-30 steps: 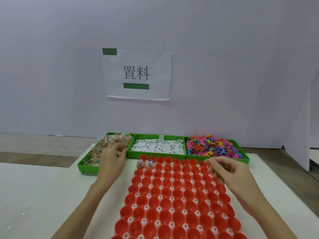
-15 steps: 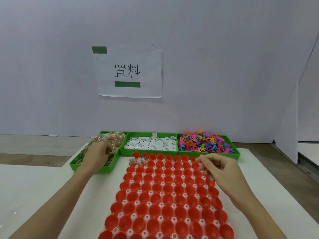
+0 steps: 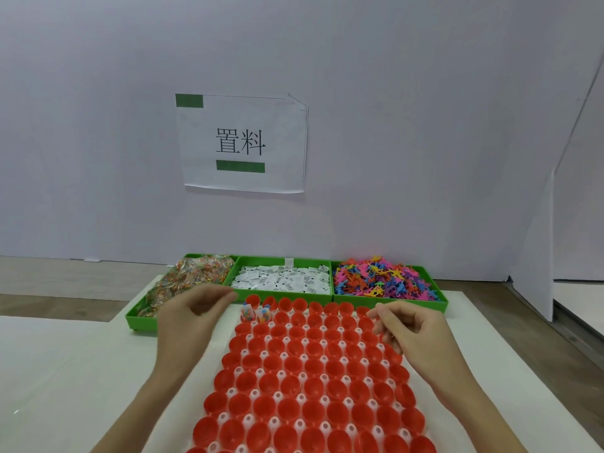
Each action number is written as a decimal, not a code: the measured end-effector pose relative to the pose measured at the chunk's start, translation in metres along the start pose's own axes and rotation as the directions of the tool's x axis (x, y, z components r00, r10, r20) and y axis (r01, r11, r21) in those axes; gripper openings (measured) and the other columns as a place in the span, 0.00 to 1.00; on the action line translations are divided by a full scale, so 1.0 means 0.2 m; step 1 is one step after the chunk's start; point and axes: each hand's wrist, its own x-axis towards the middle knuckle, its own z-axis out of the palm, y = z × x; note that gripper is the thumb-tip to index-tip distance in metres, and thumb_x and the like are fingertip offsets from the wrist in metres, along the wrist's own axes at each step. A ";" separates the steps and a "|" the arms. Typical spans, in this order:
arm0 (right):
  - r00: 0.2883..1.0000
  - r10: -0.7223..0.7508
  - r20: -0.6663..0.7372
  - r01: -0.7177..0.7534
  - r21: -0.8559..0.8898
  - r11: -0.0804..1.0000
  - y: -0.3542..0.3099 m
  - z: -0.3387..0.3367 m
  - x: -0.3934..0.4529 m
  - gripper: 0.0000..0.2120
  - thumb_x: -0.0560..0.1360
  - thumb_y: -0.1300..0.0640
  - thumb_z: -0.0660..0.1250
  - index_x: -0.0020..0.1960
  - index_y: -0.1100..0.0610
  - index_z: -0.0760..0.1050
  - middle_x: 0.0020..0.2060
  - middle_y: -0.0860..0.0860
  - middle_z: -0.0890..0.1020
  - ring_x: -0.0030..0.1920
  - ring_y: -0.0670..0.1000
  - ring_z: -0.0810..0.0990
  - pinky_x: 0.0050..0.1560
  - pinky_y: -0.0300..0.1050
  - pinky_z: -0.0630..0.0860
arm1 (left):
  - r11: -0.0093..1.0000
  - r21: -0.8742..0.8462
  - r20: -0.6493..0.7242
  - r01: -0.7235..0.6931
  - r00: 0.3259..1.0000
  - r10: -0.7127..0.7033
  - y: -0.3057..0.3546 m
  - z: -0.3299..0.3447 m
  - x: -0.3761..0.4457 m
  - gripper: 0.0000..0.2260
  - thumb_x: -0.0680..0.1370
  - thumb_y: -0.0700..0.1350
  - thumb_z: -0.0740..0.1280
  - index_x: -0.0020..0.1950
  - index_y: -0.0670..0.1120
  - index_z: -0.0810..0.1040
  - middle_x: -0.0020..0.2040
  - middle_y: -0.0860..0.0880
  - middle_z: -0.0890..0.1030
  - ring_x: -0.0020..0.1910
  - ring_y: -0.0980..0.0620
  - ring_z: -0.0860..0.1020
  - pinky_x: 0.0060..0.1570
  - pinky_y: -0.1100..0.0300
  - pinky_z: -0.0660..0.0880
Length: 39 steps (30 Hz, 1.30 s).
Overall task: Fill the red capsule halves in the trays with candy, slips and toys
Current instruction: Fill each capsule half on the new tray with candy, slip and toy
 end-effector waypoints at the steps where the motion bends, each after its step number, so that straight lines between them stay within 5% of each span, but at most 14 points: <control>1: 1.000 0.002 0.007 -0.002 -0.002 1.000 0.00 0.00 -0.01 0.12 0.80 0.55 0.68 0.42 0.45 0.86 0.34 0.52 0.85 0.31 0.45 0.79 0.32 0.33 0.74 | 0.999 -0.039 0.036 0.023 0.999 -0.021 0.01 0.02 -0.03 0.07 0.72 0.43 0.78 0.45 0.55 0.88 0.41 0.57 0.87 0.41 0.61 0.84 0.43 0.72 0.78; 5: 1.000 0.000 0.010 0.000 -0.047 0.999 -0.03 0.03 -0.02 0.10 0.80 0.57 0.69 0.44 0.48 0.86 0.35 0.52 0.85 0.31 0.43 0.79 0.33 0.32 0.74 | 0.994 -0.097 0.119 0.052 0.992 -0.040 0.04 0.05 -0.08 0.07 0.74 0.38 0.77 0.47 0.51 0.87 0.41 0.54 0.88 0.41 0.58 0.86 0.44 0.69 0.80; 12: 0.988 -0.091 0.125 0.136 -0.421 0.897 -0.08 0.29 0.26 0.05 0.79 0.55 0.70 0.50 0.48 0.85 0.36 0.39 0.84 0.41 0.36 0.82 0.44 0.25 0.74 | 0.973 -0.204 0.177 0.105 0.982 -0.069 0.05 0.05 -0.10 0.09 0.75 0.37 0.75 0.51 0.48 0.86 0.42 0.50 0.87 0.41 0.51 0.87 0.46 0.62 0.83; 17: 0.969 -0.066 0.238 0.197 -0.582 0.789 -0.02 0.50 0.62 0.08 0.80 0.59 0.69 0.52 0.59 0.87 0.48 0.51 0.88 0.40 0.42 0.80 0.47 0.36 0.76 | 0.977 -0.193 0.193 0.089 0.980 -0.051 0.05 0.04 -0.11 0.09 0.75 0.37 0.75 0.52 0.49 0.86 0.41 0.51 0.88 0.41 0.53 0.87 0.46 0.63 0.82; 19: 0.960 -0.018 0.279 0.194 -0.618 0.762 0.04 0.56 0.72 0.08 0.80 0.58 0.70 0.51 0.61 0.87 0.50 0.53 0.88 0.33 0.38 0.76 0.40 0.32 0.72 | 0.977 -0.194 0.176 0.092 0.983 -0.057 0.05 0.03 -0.10 0.09 0.75 0.37 0.75 0.51 0.49 0.86 0.41 0.51 0.88 0.40 0.53 0.87 0.45 0.64 0.82; 22: 0.951 0.066 0.303 0.169 -0.684 0.709 0.13 0.64 0.79 0.15 0.79 0.54 0.72 0.46 0.67 0.85 0.44 0.55 0.88 0.25 0.41 0.71 0.31 0.30 0.66 | 0.978 -0.183 0.168 0.098 0.984 -0.067 0.04 0.03 -0.10 0.08 0.75 0.38 0.76 0.51 0.49 0.87 0.41 0.51 0.87 0.40 0.53 0.87 0.45 0.65 0.82; 25: 0.951 0.128 0.280 0.121 -0.722 0.681 0.19 0.69 0.81 0.19 0.76 0.50 0.74 0.43 0.69 0.84 0.38 0.56 0.87 0.27 0.47 0.75 0.36 0.36 0.73 | 0.978 -0.185 0.181 0.102 0.981 -0.068 0.04 0.04 -0.11 0.07 0.75 0.39 0.76 0.50 0.50 0.87 0.41 0.51 0.87 0.40 0.53 0.87 0.45 0.62 0.83; 30: 0.962 0.117 0.248 0.109 -0.738 0.666 0.20 0.71 0.84 0.13 0.73 0.53 0.78 0.44 0.64 0.85 0.43 0.56 0.87 0.41 0.50 0.84 0.49 0.42 0.81 | 0.978 -0.176 0.179 0.111 0.981 -0.079 0.03 0.04 -0.11 0.08 0.75 0.39 0.76 0.50 0.51 0.87 0.41 0.52 0.87 0.40 0.52 0.87 0.45 0.61 0.83; 33: 0.962 0.114 0.248 0.119 -0.756 0.644 0.18 0.71 0.85 0.06 0.75 0.61 0.75 0.46 0.64 0.85 0.45 0.57 0.87 0.45 0.52 0.85 0.46 0.40 0.80 | 0.977 -0.175 0.182 0.121 0.979 -0.089 0.02 0.04 -0.11 0.08 0.75 0.38 0.76 0.50 0.51 0.87 0.42 0.51 0.87 0.40 0.52 0.87 0.46 0.60 0.83; 39: 0.970 0.064 0.236 0.149 -0.776 0.613 0.18 0.67 0.82 0.13 0.75 0.66 0.68 0.32 0.66 0.77 0.32 0.59 0.82 0.31 0.53 0.77 0.41 0.50 0.83 | 0.980 -0.166 0.178 0.111 0.981 -0.081 0.03 0.04 -0.10 0.08 0.75 0.38 0.76 0.49 0.51 0.87 0.41 0.51 0.87 0.40 0.52 0.87 0.44 0.64 0.82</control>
